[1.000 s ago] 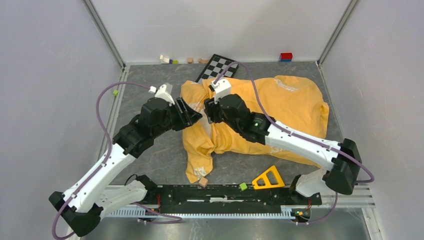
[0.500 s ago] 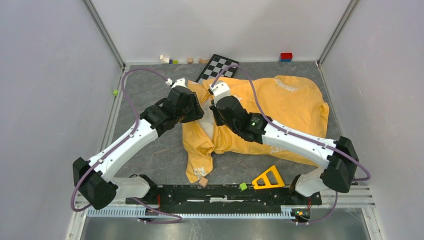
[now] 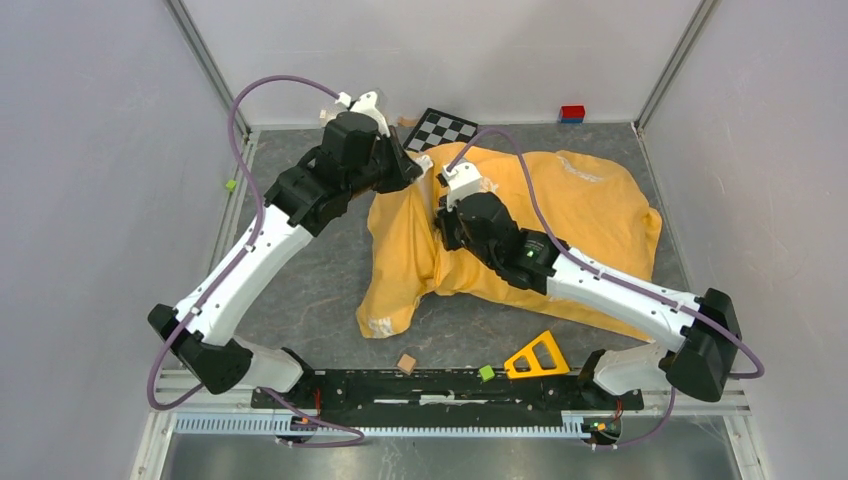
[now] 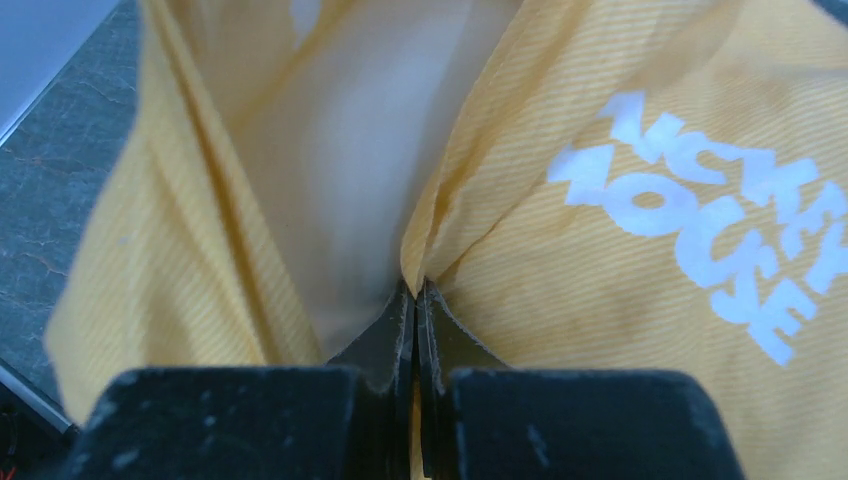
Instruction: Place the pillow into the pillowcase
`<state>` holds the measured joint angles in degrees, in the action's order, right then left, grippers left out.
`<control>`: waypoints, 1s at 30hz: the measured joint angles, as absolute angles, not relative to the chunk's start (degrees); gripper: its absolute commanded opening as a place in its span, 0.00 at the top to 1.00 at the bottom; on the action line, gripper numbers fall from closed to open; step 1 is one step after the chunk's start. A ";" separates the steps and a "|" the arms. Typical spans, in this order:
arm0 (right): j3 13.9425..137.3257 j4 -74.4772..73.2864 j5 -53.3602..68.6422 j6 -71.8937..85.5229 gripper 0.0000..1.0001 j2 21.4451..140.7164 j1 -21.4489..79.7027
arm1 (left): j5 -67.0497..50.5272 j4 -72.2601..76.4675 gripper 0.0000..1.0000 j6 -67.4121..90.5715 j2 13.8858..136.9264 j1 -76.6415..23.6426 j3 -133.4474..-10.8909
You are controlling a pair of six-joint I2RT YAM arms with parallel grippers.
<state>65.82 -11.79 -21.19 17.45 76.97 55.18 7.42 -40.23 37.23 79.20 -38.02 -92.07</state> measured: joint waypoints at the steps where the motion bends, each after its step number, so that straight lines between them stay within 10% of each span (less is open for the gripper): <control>1: 65.28 -11.55 -20.91 17.74 1.00 76.97 54.78 | 5.65 -39.72 0.98 37.26 79.81 -38.02 -93.38; 13: 60.90 -9.69 -18.74 20.80 1.00 71.59 52.38 | -9.02 -9.21 0.98 51.62 81.89 -37.32 -50.61; 23: 76.01 -14.72 -11.00 19.68 1.00 80.20 57.69 | -4.43 8.29 0.98 63.46 89.03 -38.04 -49.54; 30: 72.66 -13.63 -7.99 19.81 1.00 79.15 55.94 | -2.61 4.60 0.59 65.45 88.29 -38.15 -52.25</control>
<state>72.66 -13.63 -7.99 19.81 79.15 55.94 -2.61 4.60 65.45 88.29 -38.15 -52.25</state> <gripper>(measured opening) 0.010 0.284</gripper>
